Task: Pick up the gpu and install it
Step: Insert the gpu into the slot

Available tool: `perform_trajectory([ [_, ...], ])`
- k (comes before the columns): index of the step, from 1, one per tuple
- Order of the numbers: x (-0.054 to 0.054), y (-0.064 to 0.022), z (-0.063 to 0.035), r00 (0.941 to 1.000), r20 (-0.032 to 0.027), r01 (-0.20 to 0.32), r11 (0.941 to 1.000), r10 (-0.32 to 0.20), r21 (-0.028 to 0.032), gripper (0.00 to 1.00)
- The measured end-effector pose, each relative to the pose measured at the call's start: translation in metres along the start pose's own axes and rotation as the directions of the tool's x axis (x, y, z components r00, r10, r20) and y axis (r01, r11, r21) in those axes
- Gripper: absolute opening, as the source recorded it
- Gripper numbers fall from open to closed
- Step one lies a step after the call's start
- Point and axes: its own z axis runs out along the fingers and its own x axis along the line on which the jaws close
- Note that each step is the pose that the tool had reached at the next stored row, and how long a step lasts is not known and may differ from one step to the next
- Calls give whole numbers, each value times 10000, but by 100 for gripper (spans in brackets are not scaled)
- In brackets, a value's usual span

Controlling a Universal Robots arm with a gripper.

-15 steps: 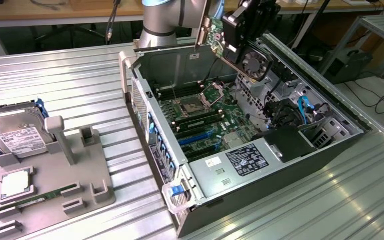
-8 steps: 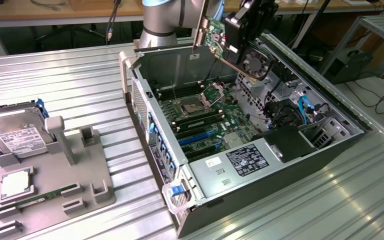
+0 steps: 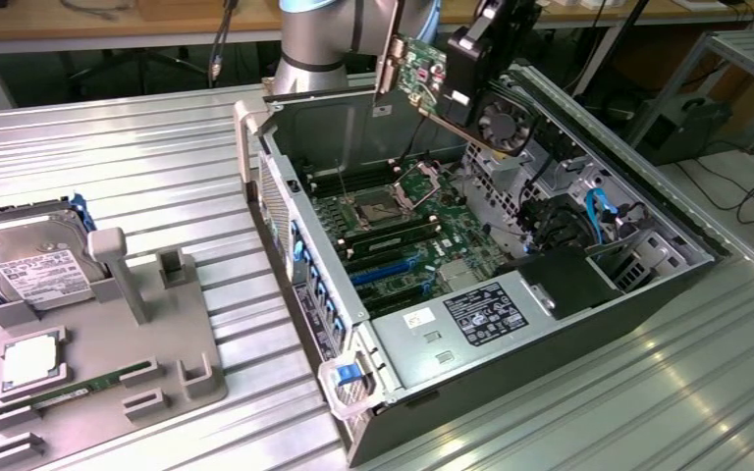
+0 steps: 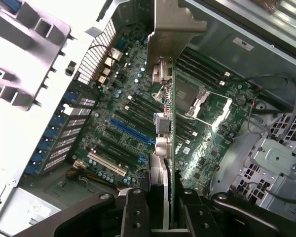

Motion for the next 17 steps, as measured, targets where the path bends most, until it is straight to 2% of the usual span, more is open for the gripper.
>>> perform_trajectory([
  [9, 0, 0, 2, 9957, -37, 927, 9957, -927, -6, 28],
  [13, 0, 0, 3, 9916, -51, 1294, 9916, -1294, -9, 28],
  [17, 0, 0, 5, 9849, -67, 1733, 9849, -1733, -14, 28],
])
